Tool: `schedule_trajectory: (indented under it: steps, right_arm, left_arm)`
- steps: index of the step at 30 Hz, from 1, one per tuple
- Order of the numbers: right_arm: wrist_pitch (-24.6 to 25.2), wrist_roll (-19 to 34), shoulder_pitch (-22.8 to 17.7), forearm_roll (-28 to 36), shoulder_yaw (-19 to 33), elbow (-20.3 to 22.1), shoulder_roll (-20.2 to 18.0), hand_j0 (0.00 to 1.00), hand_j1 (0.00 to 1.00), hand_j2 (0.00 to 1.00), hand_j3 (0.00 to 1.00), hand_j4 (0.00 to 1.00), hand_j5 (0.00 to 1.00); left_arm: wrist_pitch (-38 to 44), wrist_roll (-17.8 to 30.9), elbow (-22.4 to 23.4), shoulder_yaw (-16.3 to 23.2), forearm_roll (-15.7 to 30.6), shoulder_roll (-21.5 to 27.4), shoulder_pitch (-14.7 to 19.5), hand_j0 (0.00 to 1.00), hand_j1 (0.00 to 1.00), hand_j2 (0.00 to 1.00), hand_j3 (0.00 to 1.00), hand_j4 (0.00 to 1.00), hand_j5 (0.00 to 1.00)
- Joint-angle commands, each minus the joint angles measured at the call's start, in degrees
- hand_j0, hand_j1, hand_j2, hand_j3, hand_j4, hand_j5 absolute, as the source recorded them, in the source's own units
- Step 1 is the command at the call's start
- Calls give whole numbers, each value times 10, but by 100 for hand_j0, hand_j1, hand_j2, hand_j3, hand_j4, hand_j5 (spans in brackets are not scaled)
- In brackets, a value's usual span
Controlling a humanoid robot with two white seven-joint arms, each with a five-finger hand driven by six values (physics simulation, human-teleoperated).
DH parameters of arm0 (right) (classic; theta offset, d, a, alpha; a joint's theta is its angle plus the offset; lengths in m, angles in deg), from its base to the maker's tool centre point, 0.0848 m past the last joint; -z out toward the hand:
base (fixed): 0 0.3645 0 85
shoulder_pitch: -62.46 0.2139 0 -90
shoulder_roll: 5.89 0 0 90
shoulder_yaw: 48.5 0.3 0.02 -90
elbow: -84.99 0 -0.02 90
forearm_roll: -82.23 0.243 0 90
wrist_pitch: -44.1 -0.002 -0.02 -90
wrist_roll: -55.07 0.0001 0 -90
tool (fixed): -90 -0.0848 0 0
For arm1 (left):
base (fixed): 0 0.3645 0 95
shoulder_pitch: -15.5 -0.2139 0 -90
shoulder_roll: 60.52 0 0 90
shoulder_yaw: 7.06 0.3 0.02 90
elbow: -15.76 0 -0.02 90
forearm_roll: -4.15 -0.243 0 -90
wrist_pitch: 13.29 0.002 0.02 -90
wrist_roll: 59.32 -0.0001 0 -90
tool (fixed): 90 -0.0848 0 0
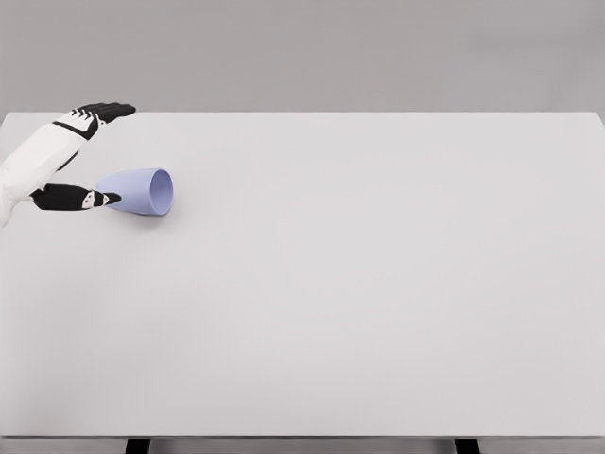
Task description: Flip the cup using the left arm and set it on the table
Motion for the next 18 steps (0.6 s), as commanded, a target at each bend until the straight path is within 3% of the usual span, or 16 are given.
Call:
schedule_trajectory:
  steps: [1, 12, 18]
  right_arm:
    - [0, 1, 0, -1, -1, 0, 0, 100, 100, 100, 100, 100, 100]
    - [0, 0, -3, 0, 0, -1, 0, 100, 100, 100, 100, 100, 100]
    - [0, 0, -3, 0, 0, -1, 0, 100, 100, 100, 100, 100, 100]
  left_arm:
    - [0, 0, 1, 2, 3, 1, 0, 100, 100, 100, 100, 100, 100]
    - [-1, 0, 0, 8, -3, 27, -4, 100, 100, 100, 100, 100, 100]
    - [0, 0, 0, 34, -3, 37, -4, 100, 100, 100, 100, 100, 100]
